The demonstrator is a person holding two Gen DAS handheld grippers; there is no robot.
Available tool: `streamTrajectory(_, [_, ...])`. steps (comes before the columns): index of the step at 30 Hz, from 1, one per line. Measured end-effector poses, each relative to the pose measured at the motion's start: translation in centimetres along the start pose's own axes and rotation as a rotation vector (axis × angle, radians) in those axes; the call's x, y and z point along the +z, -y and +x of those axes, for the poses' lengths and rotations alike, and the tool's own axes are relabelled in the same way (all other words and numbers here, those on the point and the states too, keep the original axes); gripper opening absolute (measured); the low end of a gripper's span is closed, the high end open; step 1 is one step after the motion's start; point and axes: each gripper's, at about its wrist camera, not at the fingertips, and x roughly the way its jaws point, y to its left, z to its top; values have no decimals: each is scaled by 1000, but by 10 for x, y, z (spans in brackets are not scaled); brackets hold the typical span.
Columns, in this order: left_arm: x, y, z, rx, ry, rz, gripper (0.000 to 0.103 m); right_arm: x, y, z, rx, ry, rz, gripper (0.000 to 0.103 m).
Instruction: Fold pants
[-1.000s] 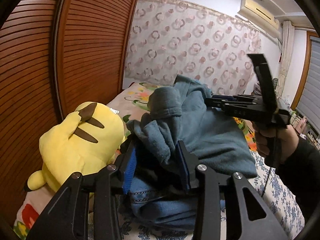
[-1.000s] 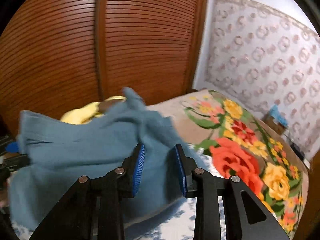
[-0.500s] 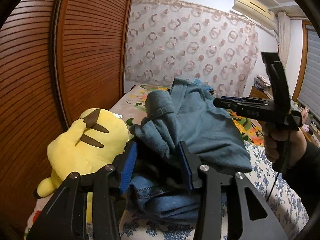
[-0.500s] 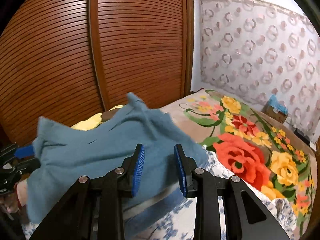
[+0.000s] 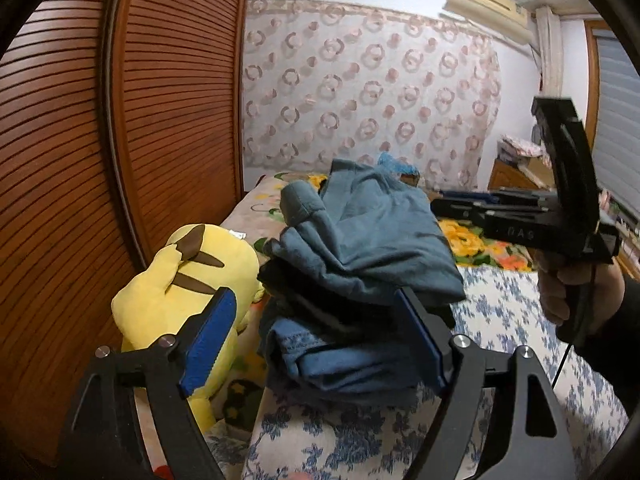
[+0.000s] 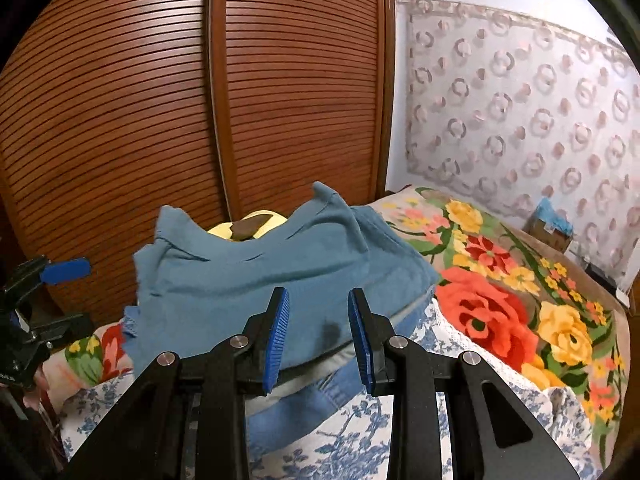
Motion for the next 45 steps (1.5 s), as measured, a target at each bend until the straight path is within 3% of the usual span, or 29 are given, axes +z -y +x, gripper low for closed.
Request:
streamTrajectory(4, [-4,6,-12,-4,25,14,89,-8,-5,-15,-9,10,15,42])
streamTrajectory(9, [-7,13,-23,-32,35,28,89,-19,-13,-28,-30,1,31,55])
streamTrajectory(14, [-11,24,-33,-55,30,46,89,-31,-20,-50,-60,9,66,78])
streamTrajectory(16, [-14,31,-35,-67,22,60,89,-37,-25,-62,-72,14,82,82])
streamTrajectory(30, [-32,87,-44,-156,2,132,89,-98,-59,-150,-216,30,180,83])
streamTrajectory(38, [-35,111,-51,-220,-6,156,89,-120,-84,-191,-303,40,237,86])
streamTrajectory(45, [-45,131,-60,-230,0,187,89,-133,-104,-218,-375,62,297,86])
